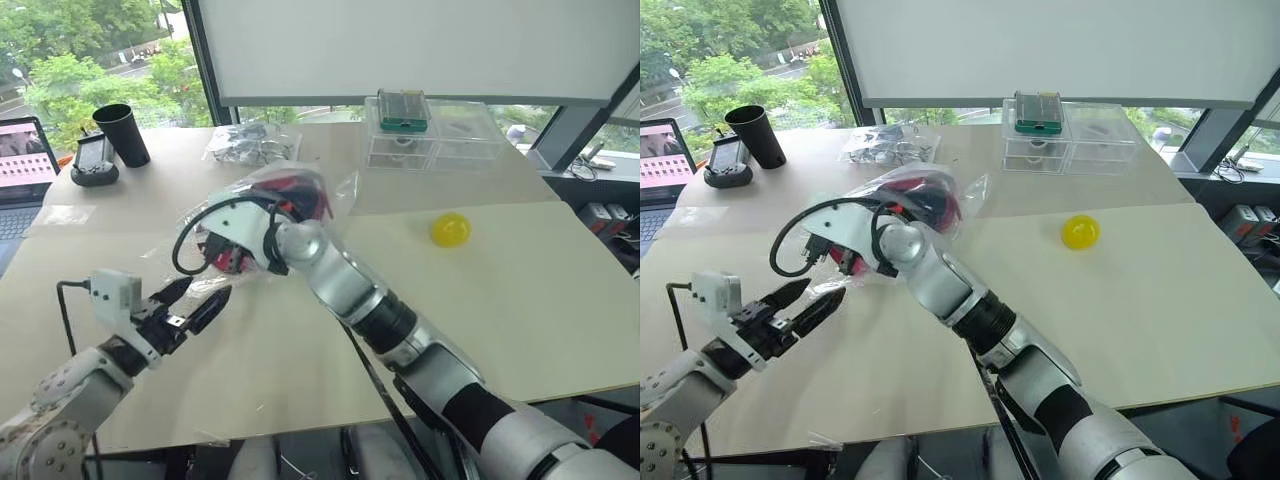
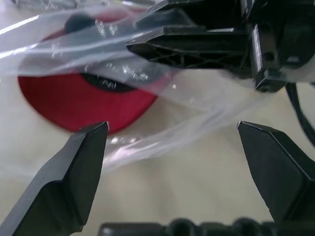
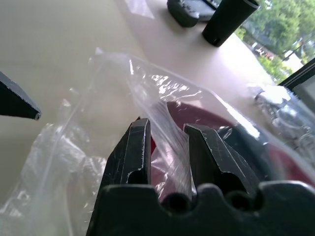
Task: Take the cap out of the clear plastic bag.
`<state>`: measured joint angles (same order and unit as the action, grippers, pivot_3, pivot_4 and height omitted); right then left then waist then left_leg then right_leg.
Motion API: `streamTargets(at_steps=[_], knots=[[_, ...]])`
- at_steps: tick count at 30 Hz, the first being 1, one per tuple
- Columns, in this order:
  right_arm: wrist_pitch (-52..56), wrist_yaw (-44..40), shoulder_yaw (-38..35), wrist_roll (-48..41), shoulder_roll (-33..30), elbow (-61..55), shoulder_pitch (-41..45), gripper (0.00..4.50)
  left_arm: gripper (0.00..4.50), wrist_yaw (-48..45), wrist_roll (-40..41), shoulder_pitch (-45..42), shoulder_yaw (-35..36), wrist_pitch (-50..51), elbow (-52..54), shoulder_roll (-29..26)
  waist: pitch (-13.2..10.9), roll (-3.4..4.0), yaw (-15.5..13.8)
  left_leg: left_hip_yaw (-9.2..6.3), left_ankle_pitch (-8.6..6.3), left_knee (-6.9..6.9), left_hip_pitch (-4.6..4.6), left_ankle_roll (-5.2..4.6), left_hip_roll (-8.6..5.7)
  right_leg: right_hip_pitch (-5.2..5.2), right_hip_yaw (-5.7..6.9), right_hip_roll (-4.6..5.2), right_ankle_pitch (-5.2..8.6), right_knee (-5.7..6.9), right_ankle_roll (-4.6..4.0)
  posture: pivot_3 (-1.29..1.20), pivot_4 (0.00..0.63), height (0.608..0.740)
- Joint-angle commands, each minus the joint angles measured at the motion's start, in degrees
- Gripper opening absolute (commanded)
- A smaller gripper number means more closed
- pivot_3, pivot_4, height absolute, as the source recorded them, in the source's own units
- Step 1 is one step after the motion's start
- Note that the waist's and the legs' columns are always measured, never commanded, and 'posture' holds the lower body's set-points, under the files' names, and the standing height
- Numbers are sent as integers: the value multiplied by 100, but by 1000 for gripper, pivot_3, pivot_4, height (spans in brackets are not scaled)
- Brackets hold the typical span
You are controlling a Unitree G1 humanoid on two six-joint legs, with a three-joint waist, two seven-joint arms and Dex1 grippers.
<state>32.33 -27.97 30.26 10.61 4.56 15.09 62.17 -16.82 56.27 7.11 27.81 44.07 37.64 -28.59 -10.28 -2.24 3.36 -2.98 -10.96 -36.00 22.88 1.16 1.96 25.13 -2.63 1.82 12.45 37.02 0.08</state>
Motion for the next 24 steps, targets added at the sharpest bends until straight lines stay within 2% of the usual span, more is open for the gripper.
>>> streamTargets(at_steps=[1,3,8,16,22,24], knots=[[-235,253,-349,78,75,201,352,1450,4500,582,299,-313,-174,-28,116,288,2,-5,-12,0,0,0,2,0,-1,1,0,0,-5,0,-8,0,150,740],[-399,374,-360,154,87,316,392,1450,4500,660,123,-252,-356,-114,143,417,2,-6,-9,-2,0,0,3,0,0,1,1,-2,-7,0,-11,0,150,740],[-533,452,-401,198,125,389,428,30,4500,759,-15,-229,-554,-229,153,505,2,-6,2,0,0,2,4,1,1,3,-1,-4,-6,0,-11,0,150,740],[-337,184,-471,94,107,348,404,30,4500,791,17,-501,-622,-252,-11,467,2,-6,-38,-1,0,0,3,1,1,1,-1,-5,-2,-1,-4,0,150,740],[576,-892,-701,-584,-303,-704,39,30,4500,668,-9,-341,-600,-263,-62,416,2,-6,-77,-2,0,0,5,0,1,1,1,-5,-3,-3,-5,0,150,740],[932,-1227,-523,-685,-514,-1137,-102,30,4500,618,13,-183,-473,-265,-86,362,2,-6,-79,-1,0,1,5,1,1,1,1,-5,-2,-4,-3,0,150,740]])
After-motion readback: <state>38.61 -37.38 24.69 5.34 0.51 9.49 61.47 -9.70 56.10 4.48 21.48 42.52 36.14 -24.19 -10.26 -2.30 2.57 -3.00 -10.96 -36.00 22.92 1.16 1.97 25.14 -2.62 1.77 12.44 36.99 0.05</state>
